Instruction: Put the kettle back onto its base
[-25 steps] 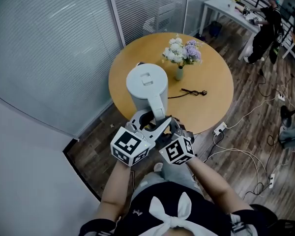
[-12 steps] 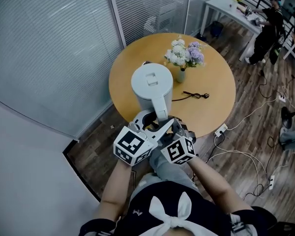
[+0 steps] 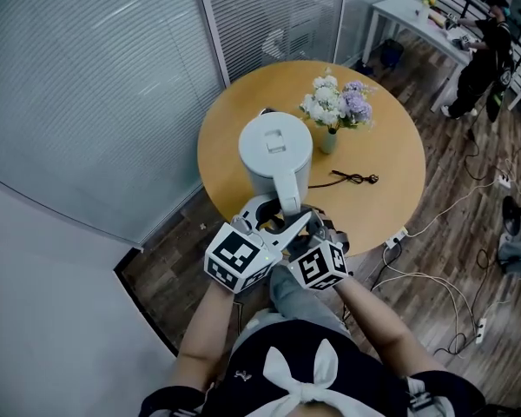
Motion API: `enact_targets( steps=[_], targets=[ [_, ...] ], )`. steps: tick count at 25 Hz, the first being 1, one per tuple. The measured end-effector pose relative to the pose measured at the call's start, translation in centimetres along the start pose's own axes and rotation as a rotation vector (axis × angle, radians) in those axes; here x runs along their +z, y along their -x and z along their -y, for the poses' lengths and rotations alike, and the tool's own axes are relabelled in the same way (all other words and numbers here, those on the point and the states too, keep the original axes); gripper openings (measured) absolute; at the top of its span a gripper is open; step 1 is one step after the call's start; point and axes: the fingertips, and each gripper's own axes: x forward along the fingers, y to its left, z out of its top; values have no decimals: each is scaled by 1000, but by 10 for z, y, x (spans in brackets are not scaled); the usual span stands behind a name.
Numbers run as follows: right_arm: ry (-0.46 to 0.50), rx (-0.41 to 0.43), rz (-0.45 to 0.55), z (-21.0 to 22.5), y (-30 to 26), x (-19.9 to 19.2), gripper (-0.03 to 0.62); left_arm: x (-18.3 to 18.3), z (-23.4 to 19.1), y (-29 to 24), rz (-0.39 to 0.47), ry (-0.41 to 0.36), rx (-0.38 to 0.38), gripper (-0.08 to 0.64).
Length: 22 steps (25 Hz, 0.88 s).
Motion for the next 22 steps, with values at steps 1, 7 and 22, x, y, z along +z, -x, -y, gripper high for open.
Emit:
enact_targets(
  steps=[1, 7, 22],
  targets=[
    [0, 0, 0, 2, -3, -1, 118, 0, -4, -2, -1, 3, -1, 169],
    [-4, 9, 0, 14, -21, -5, 117, -2, -26, -10, -11, 21, -12, 169],
    [-26, 30, -12, 36, -59, -20, 115, -12, -65, -33, -51, 27, -32, 170]
  ],
)
